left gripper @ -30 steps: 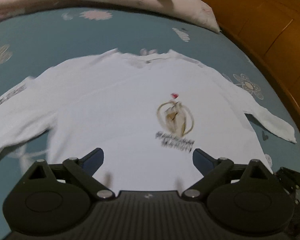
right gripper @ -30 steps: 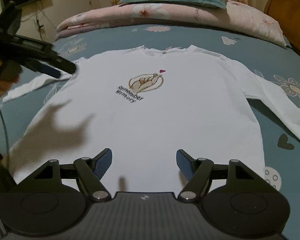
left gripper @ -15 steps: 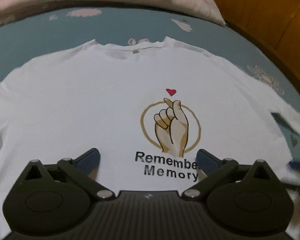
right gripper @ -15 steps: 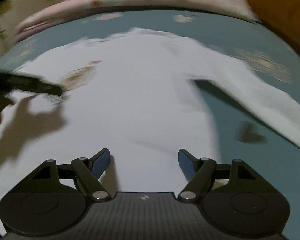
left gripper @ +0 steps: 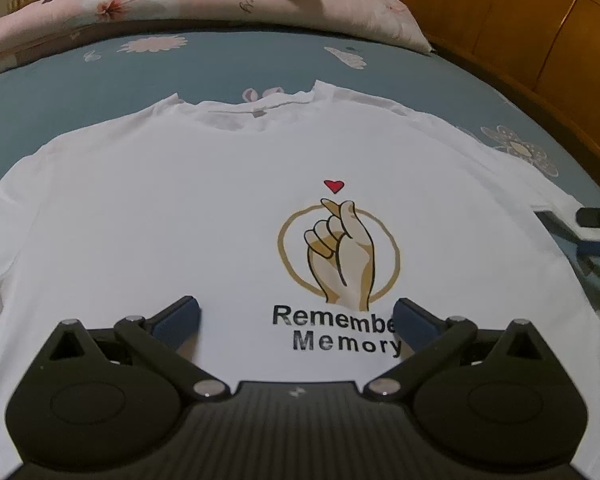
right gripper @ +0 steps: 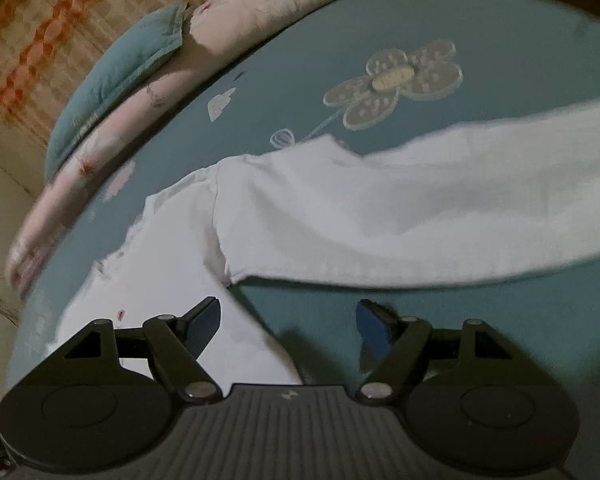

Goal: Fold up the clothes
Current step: 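Move the open right gripper to the sleeve lying on the sheet, then grasp the sleeve edge with the right gripper and lay it flat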

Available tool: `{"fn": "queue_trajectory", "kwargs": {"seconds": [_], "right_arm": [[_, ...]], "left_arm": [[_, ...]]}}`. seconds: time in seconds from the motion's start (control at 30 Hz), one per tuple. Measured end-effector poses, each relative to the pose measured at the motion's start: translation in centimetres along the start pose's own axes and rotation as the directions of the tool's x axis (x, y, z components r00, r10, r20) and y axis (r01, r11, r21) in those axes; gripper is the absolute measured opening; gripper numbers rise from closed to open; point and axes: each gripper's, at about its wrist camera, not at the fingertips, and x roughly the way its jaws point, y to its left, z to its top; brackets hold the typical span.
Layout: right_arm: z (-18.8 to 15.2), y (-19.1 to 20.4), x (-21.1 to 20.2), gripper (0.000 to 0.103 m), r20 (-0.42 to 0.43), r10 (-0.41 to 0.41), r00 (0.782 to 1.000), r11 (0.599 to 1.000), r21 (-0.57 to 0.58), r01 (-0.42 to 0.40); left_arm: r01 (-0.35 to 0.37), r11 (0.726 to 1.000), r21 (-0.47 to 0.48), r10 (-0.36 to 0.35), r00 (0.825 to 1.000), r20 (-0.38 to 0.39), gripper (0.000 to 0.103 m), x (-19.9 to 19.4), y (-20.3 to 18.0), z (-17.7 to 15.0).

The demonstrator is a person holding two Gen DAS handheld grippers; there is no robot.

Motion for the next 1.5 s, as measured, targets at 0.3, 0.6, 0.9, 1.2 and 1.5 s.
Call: {"fn": "queue_trajectory", "kwargs": {"seconds": [0.3, 0.6, 0.9, 1.2, 1.5], "right_arm": [[5.5, -1.5, 2.9, 0.069, 0.046, -0.132, 0.99, 0.955, -0.26, 0.139], [7.3, -0.7, 9.6, 0.063, -0.092, -0.055, 0.994, 0.841, -0.541, -0.003], [6.9, -0.4, 11.8, 0.054, -0.143, -0.014, 0.99, 0.823, -0.564, -0.07], [6.2, 1.7, 11.2, 0.004, -0.143, -0.026, 0.989, 0.786, -0.614, -0.068], [8.5, 1.9, 11.6, 0.003, -0.004, -0.15, 0.989, 0.796, -0.593, 0.119]], "left_arm": [[0.099, 0.981, -0.164, -0.099, 0.995, 0.009, 0.102, -1.5, 0.7, 1.8], [0.151, 0.978, -0.145, -0.157, 0.987, -0.03, 0.102, 0.5, -1.0, 1.7], [0.143, 0.983, -0.112, -0.146, 0.989, -0.016, 0.102, 0.9, -1.2, 1.2], [0.135, 0.987, -0.082, -0.136, 0.991, -0.009, 0.102, 1.1, -1.4, 1.1], [0.132, 0.989, -0.071, -0.133, 0.991, -0.009, 0.102, 1.0, -1.5, 1.0]]}}
